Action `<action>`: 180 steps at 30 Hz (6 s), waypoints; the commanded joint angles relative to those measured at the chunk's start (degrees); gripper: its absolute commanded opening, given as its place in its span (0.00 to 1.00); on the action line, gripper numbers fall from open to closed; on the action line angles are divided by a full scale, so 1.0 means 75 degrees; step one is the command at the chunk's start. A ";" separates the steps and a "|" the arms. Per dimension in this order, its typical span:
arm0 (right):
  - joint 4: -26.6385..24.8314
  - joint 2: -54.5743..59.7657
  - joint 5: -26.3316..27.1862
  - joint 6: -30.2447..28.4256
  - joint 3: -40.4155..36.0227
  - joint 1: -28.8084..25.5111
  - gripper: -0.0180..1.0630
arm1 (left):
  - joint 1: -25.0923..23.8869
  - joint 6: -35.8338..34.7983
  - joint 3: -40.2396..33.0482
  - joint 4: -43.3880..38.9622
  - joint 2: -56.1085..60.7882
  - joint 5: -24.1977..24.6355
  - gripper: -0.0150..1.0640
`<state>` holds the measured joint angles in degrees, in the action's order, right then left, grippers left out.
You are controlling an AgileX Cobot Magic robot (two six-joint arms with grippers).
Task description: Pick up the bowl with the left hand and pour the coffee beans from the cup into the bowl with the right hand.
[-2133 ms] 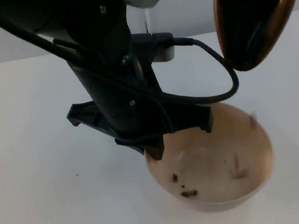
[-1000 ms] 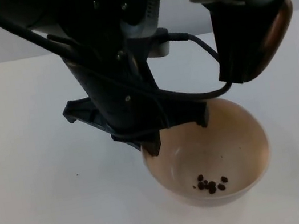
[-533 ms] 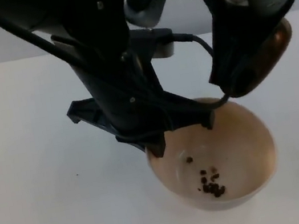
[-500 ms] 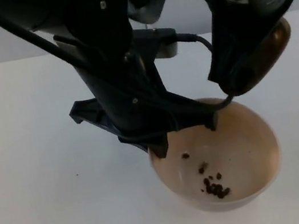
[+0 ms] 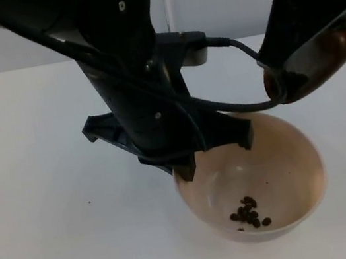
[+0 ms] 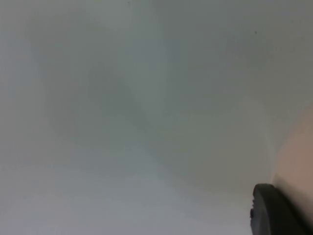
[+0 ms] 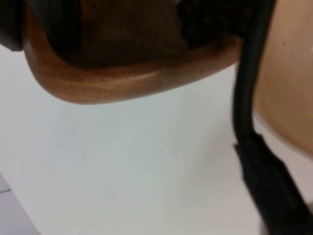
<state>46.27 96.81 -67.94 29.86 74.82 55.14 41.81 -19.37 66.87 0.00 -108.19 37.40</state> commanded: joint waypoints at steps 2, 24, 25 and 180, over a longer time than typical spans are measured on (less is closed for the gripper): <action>-0.0460 -0.0302 0.0116 -0.0354 0.0070 -0.0260 0.02 | 0.0026 -0.0052 0.0043 0.0099 0.0036 -0.0086 0.01; -0.4515 -0.1062 0.1257 -0.3150 0.0070 -0.2706 0.02 | 0.0026 -0.0052 0.0043 0.0083 0.0036 -0.0068 0.01; -0.4625 -0.1062 0.1269 -0.3256 0.0070 -0.2776 0.02 | 0.0026 -0.0052 0.0043 0.0058 0.0036 -0.0045 0.01; -0.6414 0.0636 0.6591 -0.3444 -0.3454 -0.4510 0.70 | -0.2215 0.0405 -0.0832 -0.1266 0.6042 0.1009 0.76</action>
<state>-1.93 103.63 -17.09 4.06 48.96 21.55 25.34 -16.43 61.25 -9.37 -64.07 44.95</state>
